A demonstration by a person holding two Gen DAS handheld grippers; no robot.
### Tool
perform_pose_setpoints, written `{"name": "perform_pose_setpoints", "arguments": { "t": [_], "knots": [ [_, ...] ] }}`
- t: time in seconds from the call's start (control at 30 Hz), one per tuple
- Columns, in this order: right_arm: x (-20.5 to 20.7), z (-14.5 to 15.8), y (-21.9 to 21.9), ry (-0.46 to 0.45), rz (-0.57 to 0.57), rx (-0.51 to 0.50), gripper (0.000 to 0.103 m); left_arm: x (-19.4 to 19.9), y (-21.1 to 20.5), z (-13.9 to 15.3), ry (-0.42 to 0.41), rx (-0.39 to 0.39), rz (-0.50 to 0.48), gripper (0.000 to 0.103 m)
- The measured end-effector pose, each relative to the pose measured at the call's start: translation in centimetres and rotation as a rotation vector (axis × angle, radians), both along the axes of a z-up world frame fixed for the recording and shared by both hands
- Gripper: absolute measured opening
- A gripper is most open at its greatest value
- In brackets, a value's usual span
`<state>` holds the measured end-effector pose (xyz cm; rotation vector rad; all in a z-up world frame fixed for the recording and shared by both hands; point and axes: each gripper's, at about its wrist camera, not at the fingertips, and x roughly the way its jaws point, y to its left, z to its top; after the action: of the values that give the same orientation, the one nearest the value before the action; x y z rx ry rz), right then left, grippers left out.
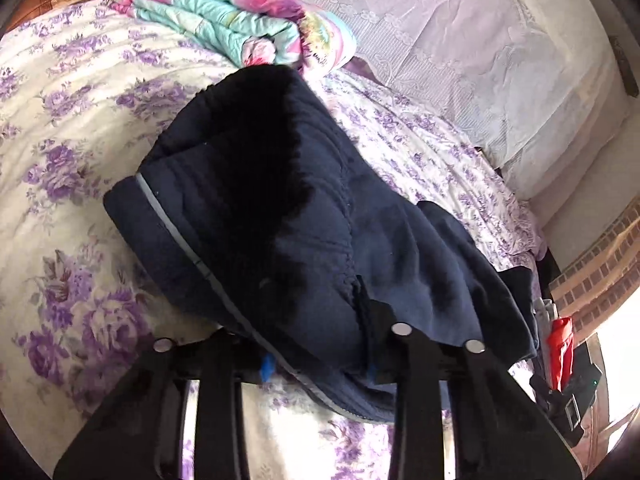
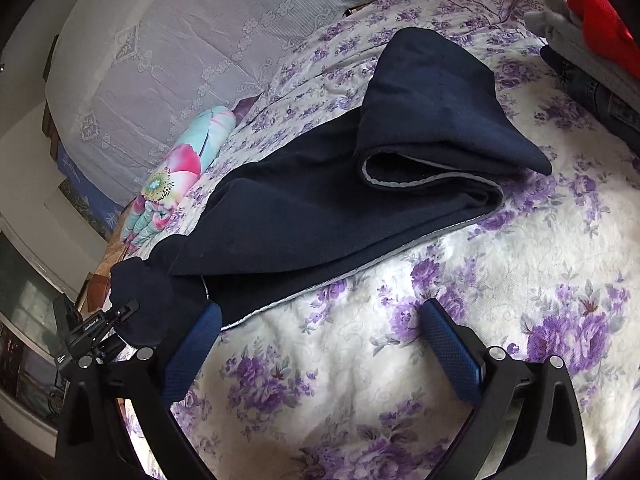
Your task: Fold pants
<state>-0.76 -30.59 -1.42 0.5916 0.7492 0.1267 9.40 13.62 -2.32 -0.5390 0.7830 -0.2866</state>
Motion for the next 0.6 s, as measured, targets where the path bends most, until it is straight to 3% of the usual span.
{"name": "perform_pose_setpoints", "arguments": {
  "t": [0.17, 0.27, 0.33, 0.4, 0.47, 0.5, 0.6],
  "knots": [
    [-0.8, 0.0, -0.9, -0.016, -0.030, 0.046, 0.094, -5.3, 2.5, 3.5, -0.101, -0.030, -0.033, 0.023],
    [-1.4, 0.1, -0.9, -0.021, -0.032, 0.052, 0.094, -8.4, 5.6, 4.6, -0.144, 0.028, 0.045, 0.023],
    [-1.6, 0.1, -0.6, -0.022, -0.028, 0.053, 0.094, -9.6, 9.3, 3.6, -0.120, -0.012, 0.130, 0.023],
    [-1.4, 0.1, -0.5, -0.015, -0.028, 0.044, 0.094, -9.5, 11.8, 1.0, -0.039, -0.064, 0.158, 0.023],
    [-1.3, 0.0, -0.5, -0.010, -0.029, 0.044, 0.094, -9.5, 13.5, -1.4, 0.031, -0.249, 0.162, 0.023],
    [-1.2, 0.0, -0.5, -0.010, -0.029, 0.046, 0.094, -9.7, 13.7, -1.4, 0.018, -0.270, 0.152, 0.025],
    [0.0, 0.0, -0.9, 0.010, -0.039, 0.070, 0.094, -9.7, 13.3, -0.9, 0.007, -0.220, 0.171, 0.030]
  ]
}}
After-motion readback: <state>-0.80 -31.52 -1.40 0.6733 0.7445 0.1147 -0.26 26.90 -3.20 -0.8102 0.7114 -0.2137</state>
